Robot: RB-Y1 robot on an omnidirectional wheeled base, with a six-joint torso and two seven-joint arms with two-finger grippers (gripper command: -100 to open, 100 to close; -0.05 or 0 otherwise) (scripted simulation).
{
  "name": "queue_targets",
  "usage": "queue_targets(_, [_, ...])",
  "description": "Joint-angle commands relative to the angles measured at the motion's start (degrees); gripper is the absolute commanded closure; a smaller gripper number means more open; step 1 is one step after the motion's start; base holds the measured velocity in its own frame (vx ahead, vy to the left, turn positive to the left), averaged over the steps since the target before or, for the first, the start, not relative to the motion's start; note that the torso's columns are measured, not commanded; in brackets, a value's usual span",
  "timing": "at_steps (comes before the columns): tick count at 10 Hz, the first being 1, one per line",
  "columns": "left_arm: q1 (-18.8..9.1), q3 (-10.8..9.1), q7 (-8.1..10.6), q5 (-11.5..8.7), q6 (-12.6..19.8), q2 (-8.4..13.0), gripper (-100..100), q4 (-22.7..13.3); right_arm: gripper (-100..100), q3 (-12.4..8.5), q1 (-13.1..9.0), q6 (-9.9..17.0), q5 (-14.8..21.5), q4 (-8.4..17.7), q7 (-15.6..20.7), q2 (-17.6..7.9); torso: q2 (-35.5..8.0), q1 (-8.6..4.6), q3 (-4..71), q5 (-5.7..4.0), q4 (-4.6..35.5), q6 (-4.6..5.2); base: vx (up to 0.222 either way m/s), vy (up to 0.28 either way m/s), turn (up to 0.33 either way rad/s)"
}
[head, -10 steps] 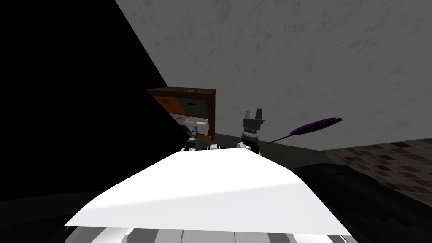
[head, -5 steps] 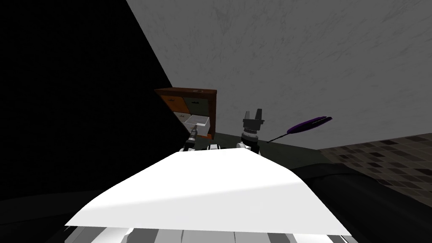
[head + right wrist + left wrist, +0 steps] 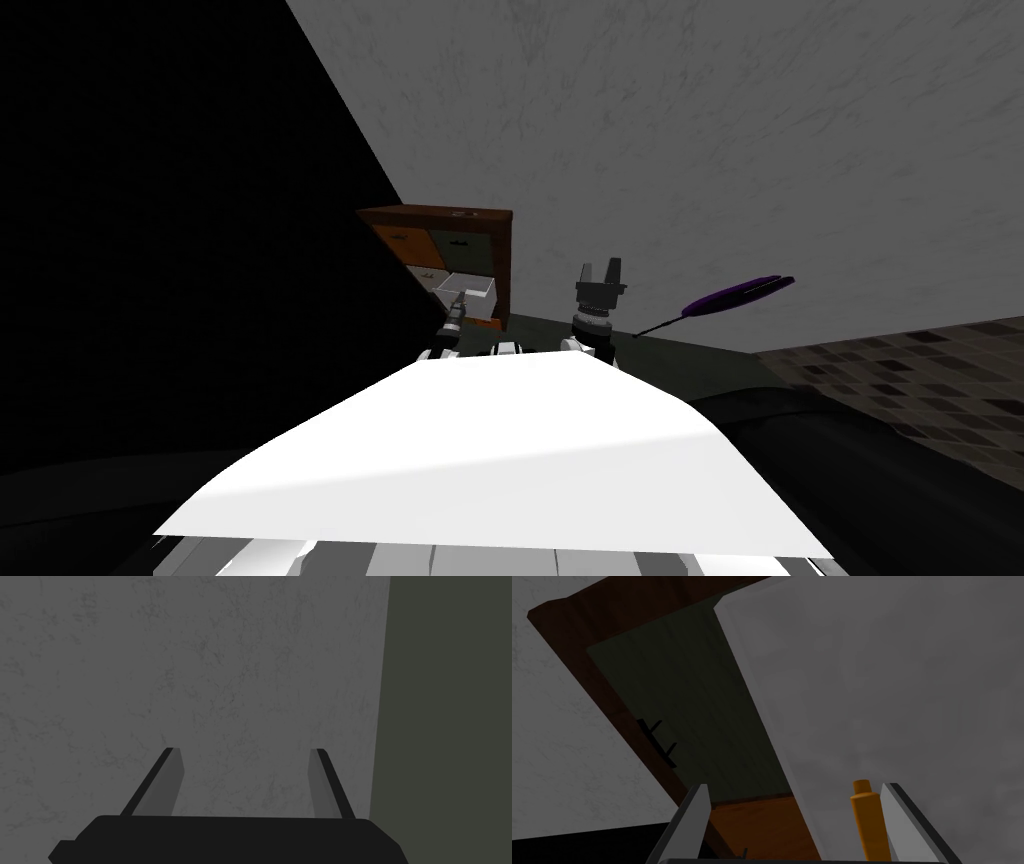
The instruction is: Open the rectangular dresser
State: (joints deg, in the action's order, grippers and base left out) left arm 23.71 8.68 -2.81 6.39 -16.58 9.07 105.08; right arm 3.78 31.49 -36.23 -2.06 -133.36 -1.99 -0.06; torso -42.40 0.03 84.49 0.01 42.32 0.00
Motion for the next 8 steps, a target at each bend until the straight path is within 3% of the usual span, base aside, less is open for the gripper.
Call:
queue_targets(1, [1.0,0.14,0.54,-0.1,3.0,0.7,-100,4.0,0,0.0,0.0,0.0,0.0,0.0,0.0,0.0,0.0,-0.05,0.0,-0.07,0.1,-0.03,-0.005,-0.005,-0.009])
queue_targets(2, [1.0,0.20,0.44,-0.1,2.4,0.6,-100,2.6,0,0.0,0.0,0.0,0.0,0.0,0.0,0.0,-0.1,-0.12,0.0,-0.15,0.2,-0.04,0.000,0.000,0.000])
queue_targets(3, [1.1,0.23,0.48,-0.1,2.7,0.6,0,2.7,0,0.0,0.0,0.0,0.0,0.0,0.0,0.0,-0.1,-0.12,0.0,-0.11,0.1,-0.02,0.000,0.000,0.000])
queue_targets(8, [1.2,0.21,0.49,-0.1,2.8,0.6,0,2.5,0,0.0,0.0,0.0,0.0,0.0,0.0,0.0,0.1,-0.06,0.1,-0.03,0.0,0.00,0.000,0.000,0.000])
